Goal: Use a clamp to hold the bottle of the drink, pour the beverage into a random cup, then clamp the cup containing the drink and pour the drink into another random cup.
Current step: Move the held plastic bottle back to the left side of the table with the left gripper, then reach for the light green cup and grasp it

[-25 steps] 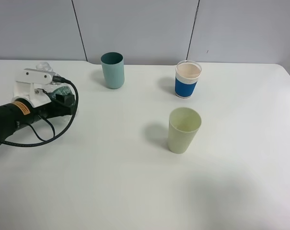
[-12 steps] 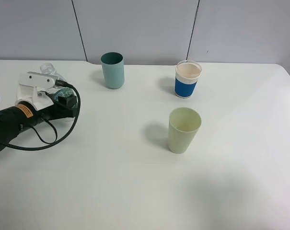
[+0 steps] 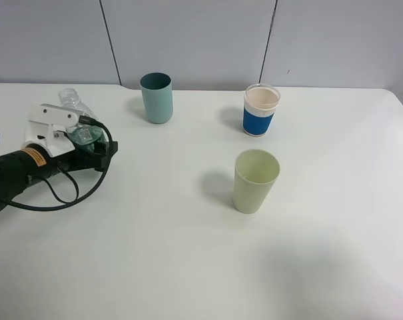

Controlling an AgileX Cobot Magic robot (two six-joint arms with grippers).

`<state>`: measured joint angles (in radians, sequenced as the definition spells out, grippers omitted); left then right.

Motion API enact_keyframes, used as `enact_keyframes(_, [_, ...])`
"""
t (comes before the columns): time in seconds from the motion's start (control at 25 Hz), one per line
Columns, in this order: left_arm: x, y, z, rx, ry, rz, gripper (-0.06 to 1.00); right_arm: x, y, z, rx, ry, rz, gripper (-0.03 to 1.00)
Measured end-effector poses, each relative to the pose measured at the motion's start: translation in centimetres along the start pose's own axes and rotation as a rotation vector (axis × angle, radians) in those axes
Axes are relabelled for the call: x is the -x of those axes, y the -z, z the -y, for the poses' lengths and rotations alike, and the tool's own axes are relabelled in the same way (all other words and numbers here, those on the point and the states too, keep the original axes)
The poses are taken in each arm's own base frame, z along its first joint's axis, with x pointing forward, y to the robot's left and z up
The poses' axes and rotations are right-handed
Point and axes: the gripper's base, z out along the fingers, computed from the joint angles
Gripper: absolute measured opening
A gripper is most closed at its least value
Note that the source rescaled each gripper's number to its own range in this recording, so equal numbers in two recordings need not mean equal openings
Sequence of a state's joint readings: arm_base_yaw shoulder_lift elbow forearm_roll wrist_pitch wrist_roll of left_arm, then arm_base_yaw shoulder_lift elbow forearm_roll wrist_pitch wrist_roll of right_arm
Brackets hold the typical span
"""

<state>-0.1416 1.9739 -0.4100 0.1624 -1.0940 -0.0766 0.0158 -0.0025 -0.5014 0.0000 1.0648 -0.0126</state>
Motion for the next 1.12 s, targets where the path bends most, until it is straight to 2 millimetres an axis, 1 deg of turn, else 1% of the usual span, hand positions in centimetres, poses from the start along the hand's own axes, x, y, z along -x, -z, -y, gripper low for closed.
enact_keyframes(0.12, [0.4, 0.8, 0.1, 0.000, -0.002, 0.010, 0.99, 0.0, 0.0, 0.0, 0.000, 0.000, 0.000, 0.51])
enact_keyframes(0.24, [0.9, 2.1, 0.3, 0.003, -0.002, 0.025, 0.99, 0.0, 0.0, 0.0, 0.000, 0.000, 0.000, 0.51])
enact_keyframes(0.52, [2.2, 6.9, 0.7, 0.029, 0.003, 0.094, 0.99, 0.0, 0.0, 0.0, 0.000, 0.000, 0.000, 0.51])
enact_keyframes(0.68, [3.3, 9.5, 0.8, 0.057, 0.010, 0.164, 0.99, 0.0, 0.0, 0.0, 0.000, 0.000, 0.000, 0.51])
enact_keyframes(0.96, [6.4, 13.1, 1.0, 0.088, 0.007, 0.303, 0.99, 0.0, 0.0, 0.0, 0.000, 0.000, 0.000, 0.51])
enact_keyframes(1.12, [8.0, 15.4, 1.0, 0.122, 0.039, 0.394, 0.99, 0.0, 0.0, 0.0, 0.000, 0.000, 0.000, 0.51])
